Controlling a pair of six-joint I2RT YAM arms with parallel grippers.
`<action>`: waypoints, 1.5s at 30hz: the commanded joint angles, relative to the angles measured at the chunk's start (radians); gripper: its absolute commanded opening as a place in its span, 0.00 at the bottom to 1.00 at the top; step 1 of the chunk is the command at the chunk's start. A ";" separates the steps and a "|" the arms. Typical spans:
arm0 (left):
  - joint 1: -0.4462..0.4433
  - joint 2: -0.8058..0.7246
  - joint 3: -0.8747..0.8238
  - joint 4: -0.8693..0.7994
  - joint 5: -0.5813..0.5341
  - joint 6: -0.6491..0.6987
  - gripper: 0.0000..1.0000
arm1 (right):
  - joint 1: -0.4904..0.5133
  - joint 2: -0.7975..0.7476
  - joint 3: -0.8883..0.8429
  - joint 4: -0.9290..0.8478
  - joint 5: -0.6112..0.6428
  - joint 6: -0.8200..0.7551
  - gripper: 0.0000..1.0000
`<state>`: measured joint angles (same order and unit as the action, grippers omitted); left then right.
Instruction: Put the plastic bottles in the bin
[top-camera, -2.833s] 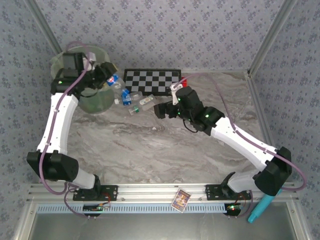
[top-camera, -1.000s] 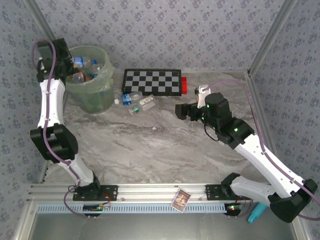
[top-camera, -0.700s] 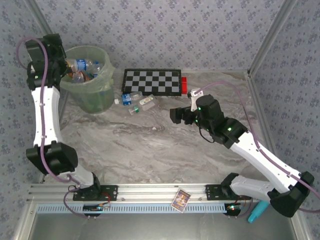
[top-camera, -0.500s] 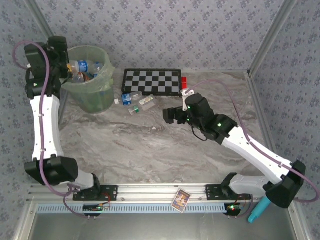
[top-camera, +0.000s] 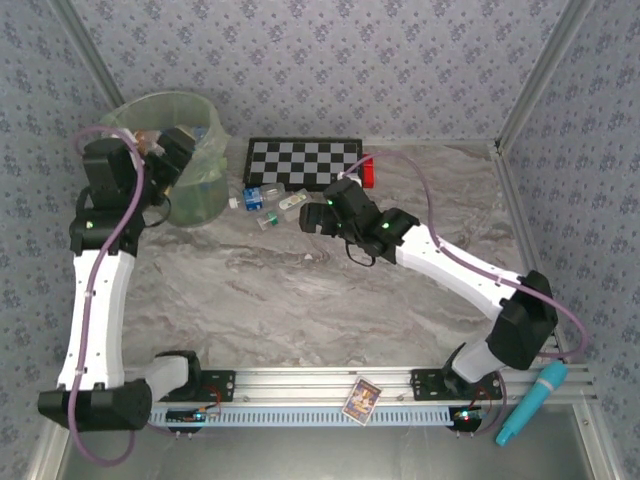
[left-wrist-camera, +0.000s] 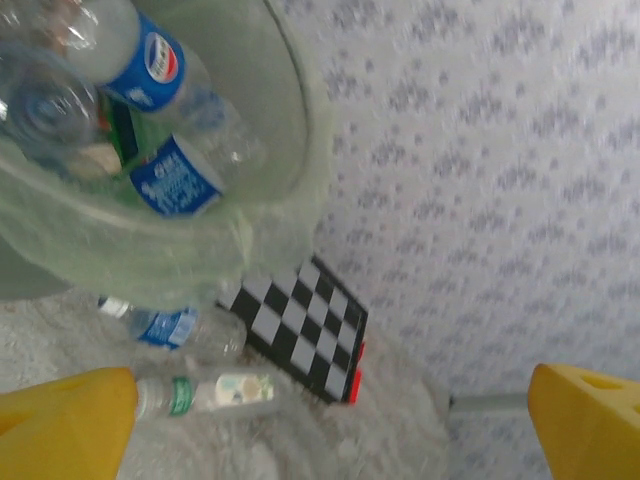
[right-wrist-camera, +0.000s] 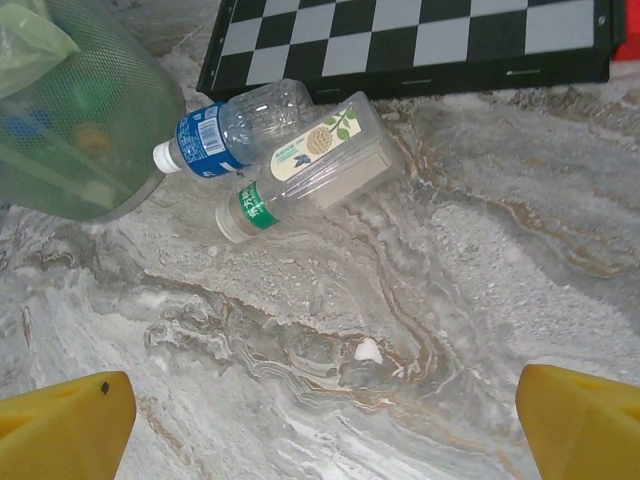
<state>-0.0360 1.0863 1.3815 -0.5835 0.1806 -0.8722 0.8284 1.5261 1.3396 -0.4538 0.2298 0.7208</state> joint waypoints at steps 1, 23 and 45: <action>-0.057 -0.043 -0.080 -0.042 0.010 0.137 1.00 | 0.025 0.025 0.073 -0.036 0.058 0.073 1.00; -0.439 0.186 -0.279 -0.038 -0.201 0.385 0.97 | -0.066 -0.386 -0.249 0.043 0.032 -0.127 0.99; -0.404 0.823 0.164 -0.054 -0.230 0.562 1.00 | -0.206 -0.816 -0.480 -0.092 -0.029 -0.215 0.99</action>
<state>-0.4629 1.8805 1.4963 -0.6098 -0.0303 -0.3664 0.6292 0.7219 0.8669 -0.5323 0.2016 0.5003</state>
